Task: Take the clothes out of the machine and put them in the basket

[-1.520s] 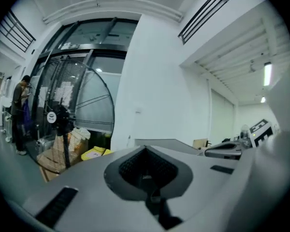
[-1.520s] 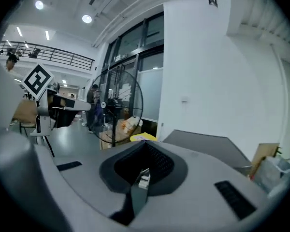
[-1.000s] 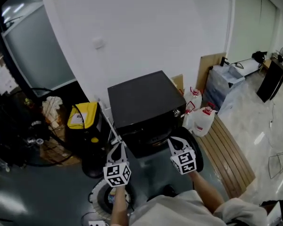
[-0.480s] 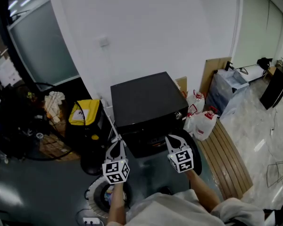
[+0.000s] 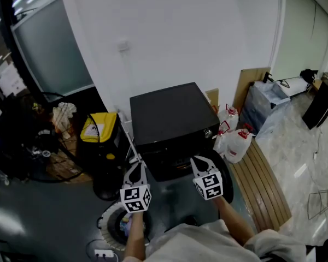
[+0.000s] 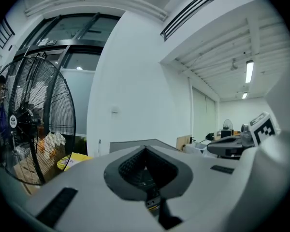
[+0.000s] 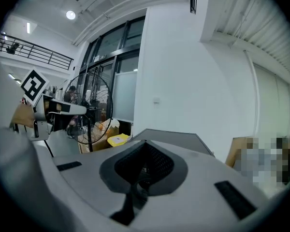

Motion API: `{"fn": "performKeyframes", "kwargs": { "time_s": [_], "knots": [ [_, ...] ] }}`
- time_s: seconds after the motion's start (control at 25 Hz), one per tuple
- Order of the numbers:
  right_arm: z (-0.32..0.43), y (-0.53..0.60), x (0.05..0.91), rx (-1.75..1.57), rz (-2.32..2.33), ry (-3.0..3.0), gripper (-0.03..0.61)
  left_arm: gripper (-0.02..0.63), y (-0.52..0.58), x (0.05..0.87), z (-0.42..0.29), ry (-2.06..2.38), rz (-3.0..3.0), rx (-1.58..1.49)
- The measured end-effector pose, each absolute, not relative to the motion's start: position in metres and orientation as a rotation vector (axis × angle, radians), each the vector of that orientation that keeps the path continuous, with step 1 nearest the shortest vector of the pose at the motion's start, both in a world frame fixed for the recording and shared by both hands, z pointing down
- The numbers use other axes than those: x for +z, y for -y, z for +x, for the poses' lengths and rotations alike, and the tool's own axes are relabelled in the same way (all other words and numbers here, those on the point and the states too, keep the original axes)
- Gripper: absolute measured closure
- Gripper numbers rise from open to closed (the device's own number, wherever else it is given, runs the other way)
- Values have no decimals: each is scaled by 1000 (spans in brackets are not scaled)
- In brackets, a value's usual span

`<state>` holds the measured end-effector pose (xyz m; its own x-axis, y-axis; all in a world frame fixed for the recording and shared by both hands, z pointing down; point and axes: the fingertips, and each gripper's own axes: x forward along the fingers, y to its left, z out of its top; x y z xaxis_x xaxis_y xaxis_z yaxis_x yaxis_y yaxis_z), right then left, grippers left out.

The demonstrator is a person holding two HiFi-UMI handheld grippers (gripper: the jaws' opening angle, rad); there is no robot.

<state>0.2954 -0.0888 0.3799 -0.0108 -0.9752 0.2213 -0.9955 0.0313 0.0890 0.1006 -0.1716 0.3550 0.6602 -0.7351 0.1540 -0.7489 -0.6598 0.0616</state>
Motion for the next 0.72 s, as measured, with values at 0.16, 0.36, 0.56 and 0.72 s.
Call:
{"fn": "performKeyframes", "kwargs": {
  "time_s": [0.16, 0.36, 0.56, 0.72],
  "knots": [
    [295, 88, 380, 139, 2035, 2083, 555, 595, 171, 356, 101, 1230, 2753, 184],
    [294, 85, 383, 146, 2020, 2078, 556, 595, 167, 362, 103, 1221, 2746, 193],
    [295, 86, 385, 151, 2014, 2079, 556, 595, 167, 364, 106, 1213, 2742, 197],
    [296, 90, 386, 151, 2010, 2079, 555, 595, 171, 364, 109, 1217, 2736, 185]
  ]
}}
